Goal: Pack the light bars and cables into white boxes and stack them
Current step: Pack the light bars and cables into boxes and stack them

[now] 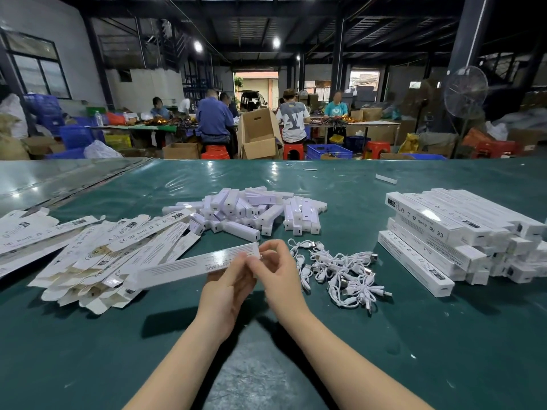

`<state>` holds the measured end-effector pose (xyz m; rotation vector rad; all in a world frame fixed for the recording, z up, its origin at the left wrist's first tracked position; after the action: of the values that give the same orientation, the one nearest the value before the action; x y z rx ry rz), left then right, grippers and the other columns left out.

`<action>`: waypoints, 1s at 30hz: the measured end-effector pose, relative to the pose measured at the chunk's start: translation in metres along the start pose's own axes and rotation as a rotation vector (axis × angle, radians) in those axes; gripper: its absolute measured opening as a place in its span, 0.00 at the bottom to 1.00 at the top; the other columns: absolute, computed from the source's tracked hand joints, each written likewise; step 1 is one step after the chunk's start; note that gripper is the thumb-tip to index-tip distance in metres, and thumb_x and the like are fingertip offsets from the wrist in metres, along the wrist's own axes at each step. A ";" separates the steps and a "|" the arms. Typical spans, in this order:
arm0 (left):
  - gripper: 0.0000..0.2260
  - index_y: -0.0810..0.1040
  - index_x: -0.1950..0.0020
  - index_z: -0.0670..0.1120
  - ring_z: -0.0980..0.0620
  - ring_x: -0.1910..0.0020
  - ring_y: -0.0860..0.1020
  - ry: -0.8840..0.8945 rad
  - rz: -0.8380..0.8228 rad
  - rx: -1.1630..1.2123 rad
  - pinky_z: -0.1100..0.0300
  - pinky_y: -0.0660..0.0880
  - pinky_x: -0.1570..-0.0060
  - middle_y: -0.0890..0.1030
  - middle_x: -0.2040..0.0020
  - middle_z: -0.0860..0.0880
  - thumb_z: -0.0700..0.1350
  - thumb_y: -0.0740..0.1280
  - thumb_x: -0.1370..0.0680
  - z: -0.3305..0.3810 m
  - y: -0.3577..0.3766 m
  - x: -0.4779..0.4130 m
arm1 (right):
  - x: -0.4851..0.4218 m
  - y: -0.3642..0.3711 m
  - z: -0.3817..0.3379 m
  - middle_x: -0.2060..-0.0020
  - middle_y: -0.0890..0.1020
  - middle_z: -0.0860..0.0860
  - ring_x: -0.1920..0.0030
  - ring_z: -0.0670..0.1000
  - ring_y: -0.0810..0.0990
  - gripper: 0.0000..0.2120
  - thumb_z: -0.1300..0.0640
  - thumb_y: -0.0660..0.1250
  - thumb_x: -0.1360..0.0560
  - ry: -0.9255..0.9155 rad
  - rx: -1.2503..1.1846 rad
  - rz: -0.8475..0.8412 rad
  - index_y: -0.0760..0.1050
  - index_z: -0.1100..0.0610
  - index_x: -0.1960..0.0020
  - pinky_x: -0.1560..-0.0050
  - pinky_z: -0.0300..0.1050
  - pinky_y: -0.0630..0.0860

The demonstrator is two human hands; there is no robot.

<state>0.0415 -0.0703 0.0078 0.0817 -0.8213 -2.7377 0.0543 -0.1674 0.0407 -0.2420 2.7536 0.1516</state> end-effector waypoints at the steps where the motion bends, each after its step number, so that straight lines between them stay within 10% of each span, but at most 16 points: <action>1: 0.10 0.78 0.50 0.41 0.52 0.60 0.83 -0.004 0.024 -0.022 0.62 0.79 0.61 0.85 0.61 0.47 0.46 0.63 0.22 0.000 -0.001 0.000 | -0.002 -0.005 0.001 0.63 0.77 0.52 0.64 0.44 0.75 0.11 0.66 0.67 0.27 0.009 0.002 0.037 0.69 0.53 0.58 0.58 0.36 0.72; 7: 0.07 0.73 0.57 0.45 0.50 0.60 0.77 -0.027 0.273 0.246 0.57 0.78 0.65 0.77 0.60 0.45 0.46 0.62 0.21 0.010 -0.021 -0.003 | -0.012 -0.039 -0.001 0.61 0.79 0.52 0.59 0.51 0.77 0.08 0.66 0.65 0.25 0.039 -0.012 0.274 0.73 0.54 0.56 0.51 0.42 0.75; 11: 0.03 0.72 0.56 0.45 0.51 0.67 0.82 0.025 0.238 0.187 0.60 0.81 0.67 0.79 0.60 0.43 0.42 0.64 0.22 0.014 -0.021 -0.003 | -0.006 -0.033 -0.039 0.49 0.79 0.56 0.48 0.56 0.76 0.16 0.71 0.67 0.34 -0.403 0.785 0.279 0.78 0.60 0.48 0.45 0.43 0.71; 13: 0.03 0.72 0.56 0.43 0.52 0.70 0.82 0.031 0.204 0.117 0.59 0.81 0.67 0.80 0.62 0.42 0.41 0.64 0.22 0.012 -0.015 -0.001 | 0.002 -0.008 -0.048 0.54 0.81 0.58 0.58 0.58 0.80 0.16 0.73 0.68 0.39 -0.634 1.021 0.142 0.80 0.62 0.53 0.57 0.46 0.76; 19: 0.12 0.74 0.53 0.39 0.51 0.66 0.83 -0.012 0.057 0.041 0.62 0.79 0.70 0.84 0.65 0.43 0.48 0.60 0.20 0.010 -0.007 -0.002 | -0.004 0.015 -0.030 0.45 0.72 0.55 0.55 0.62 0.78 0.14 0.66 0.57 0.26 -0.365 1.299 -0.184 0.67 0.56 0.42 0.65 0.48 0.63; 30: 0.16 0.71 0.60 0.41 0.47 0.64 0.75 -0.119 0.178 0.133 0.62 0.78 0.75 0.76 0.61 0.41 0.50 0.57 0.18 0.007 -0.011 0.003 | -0.039 -0.160 -0.051 0.49 0.74 0.60 0.61 0.54 0.70 0.09 0.68 0.56 0.24 0.176 1.269 0.508 0.71 0.63 0.47 0.61 0.48 0.69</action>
<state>0.0350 -0.0584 0.0078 -0.1224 -0.9926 -2.5393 0.1021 -0.3255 0.0912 0.7885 2.4248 -1.4603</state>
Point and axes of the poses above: each hand's wrist, its own x-axis away from the middle knuckle, its own y-axis out of the palm, z = x × y, the point moved 6 cm from there along -x, towards the middle knuckle
